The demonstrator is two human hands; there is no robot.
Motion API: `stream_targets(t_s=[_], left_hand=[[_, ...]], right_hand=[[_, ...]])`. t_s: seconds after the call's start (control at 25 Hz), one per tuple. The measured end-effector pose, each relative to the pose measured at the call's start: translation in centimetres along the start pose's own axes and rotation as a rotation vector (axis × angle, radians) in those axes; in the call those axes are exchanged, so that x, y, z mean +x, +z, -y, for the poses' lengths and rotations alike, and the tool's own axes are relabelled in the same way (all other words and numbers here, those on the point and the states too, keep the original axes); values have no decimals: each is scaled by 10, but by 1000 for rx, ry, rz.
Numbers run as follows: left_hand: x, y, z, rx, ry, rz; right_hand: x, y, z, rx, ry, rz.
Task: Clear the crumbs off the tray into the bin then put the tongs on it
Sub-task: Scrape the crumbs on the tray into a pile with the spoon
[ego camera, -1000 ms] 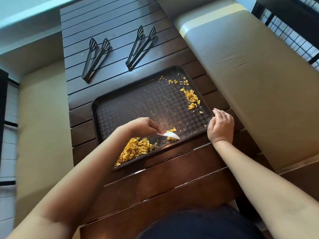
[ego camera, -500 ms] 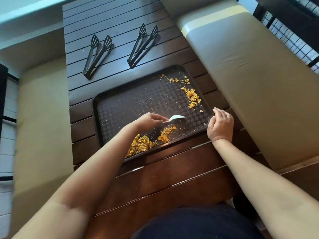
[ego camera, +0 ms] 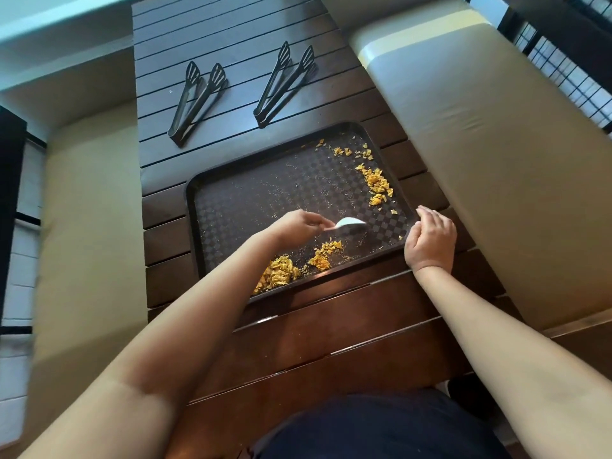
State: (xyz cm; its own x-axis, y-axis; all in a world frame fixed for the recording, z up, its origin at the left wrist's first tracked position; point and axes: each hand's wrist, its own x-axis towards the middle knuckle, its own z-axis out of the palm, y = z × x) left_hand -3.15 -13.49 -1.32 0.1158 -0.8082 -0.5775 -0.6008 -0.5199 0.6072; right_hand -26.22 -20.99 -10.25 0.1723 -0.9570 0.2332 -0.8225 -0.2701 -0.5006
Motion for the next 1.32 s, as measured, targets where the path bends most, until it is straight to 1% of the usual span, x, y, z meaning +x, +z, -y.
stream_targets(t_s=[0.08, 0.24, 0.4, 0.48, 0.56, 0.6, 0.68, 0.72, 0.76, 0.8, 0.88, 1.04, 1.12, 1.24, 1.32], left_hand=[[3, 5, -1, 51, 7, 70], [-11, -6, 2, 264, -3, 203], [-29, -27, 12, 426, -55, 213], [-33, -36, 16, 468, -87, 236], [-33, -41, 16, 428, -77, 229], [-31, -41, 15, 351, -58, 186], [-23, -37, 18, 134, -46, 48], [-20, -33, 20, 56, -65, -12], [-19, -30, 23, 11, -96, -36], [-19, -27, 27, -8, -122, -22], [-21, -24, 35, -5, -140, 70], [-31, -29, 40, 130, -172, 203], [-30, -29, 34, 144, -150, 195], [-23, -18, 13, 110, -52, 97], [-17, -7, 2, 166, -5, 93]], right_hand=[[-1, 0, 0, 4, -2, -2], [-1, 0, -1, 14, -5, -9], [1, 1, -1, 13, -16, -9], [1, 1, -1, 9, -16, -13], [1, 1, -1, 7, -14, -10], [1, 1, -1, 4, -15, -8], [0, 1, -1, 2, -12, 0], [0, 1, 0, 4, -11, 2], [0, 1, 0, 5, -12, 1], [0, 1, 0, 5, -11, 0], [0, 1, 0, 7, -12, 0], [1, 1, -1, 5, -8, 3], [0, 1, -1, 3, -13, 2], [0, 1, -1, 5, -15, 1], [0, 0, -1, 10, -15, 0]])
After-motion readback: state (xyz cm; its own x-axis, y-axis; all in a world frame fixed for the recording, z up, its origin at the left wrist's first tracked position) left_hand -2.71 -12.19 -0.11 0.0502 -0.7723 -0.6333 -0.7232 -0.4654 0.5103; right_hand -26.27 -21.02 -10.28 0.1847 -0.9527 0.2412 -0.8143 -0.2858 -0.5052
